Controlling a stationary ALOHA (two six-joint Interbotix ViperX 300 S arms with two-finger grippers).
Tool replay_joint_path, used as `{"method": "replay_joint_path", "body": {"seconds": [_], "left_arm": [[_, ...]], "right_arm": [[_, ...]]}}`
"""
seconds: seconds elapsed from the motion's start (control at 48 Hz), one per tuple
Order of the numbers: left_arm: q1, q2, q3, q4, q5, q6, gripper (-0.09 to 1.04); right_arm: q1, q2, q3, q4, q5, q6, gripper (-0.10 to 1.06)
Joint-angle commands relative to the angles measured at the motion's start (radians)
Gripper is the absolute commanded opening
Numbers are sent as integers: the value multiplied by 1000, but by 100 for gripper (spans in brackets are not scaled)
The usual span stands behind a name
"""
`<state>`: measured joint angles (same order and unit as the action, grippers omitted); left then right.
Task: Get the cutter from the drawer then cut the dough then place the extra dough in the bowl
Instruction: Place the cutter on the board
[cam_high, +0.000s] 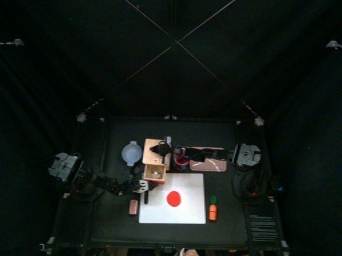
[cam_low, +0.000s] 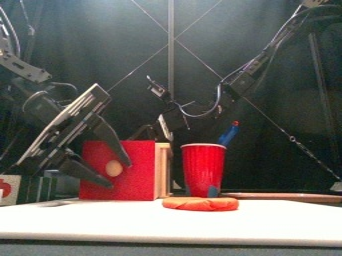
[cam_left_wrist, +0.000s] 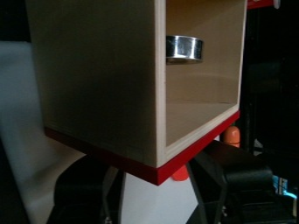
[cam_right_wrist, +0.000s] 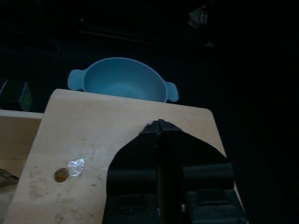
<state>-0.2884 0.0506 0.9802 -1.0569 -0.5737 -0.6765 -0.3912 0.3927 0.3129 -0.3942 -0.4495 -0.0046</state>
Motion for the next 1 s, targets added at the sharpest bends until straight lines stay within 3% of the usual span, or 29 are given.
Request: {"method": "replay_joint_path", "body": {"seconds": [0.021,0.208,0.354,0.479,0.688,0.833,1.0], "left_arm": [[-9,-66,11,0,46,0,87],[-12,-247,64,14,256,6,87],[-5,-472,94,183,351,28,86],[117,-657,106,509,301,89,86],[310,-704,143,943,218,170,85],[380,-707,166,1114,87,210,85],[416,-710,206,1193,-41,272,85]], "right_arm": [[-3,-12,-3,-2,6,-3,-1],[-2,-21,-6,-2,6,-5,-1],[14,-44,-8,-2,6,-3,-1],[38,-81,-8,-2,9,3,-1],[95,-163,-9,20,69,18,-1],[163,-232,2,81,259,18,-1],[230,-285,34,161,402,20,6]]}}
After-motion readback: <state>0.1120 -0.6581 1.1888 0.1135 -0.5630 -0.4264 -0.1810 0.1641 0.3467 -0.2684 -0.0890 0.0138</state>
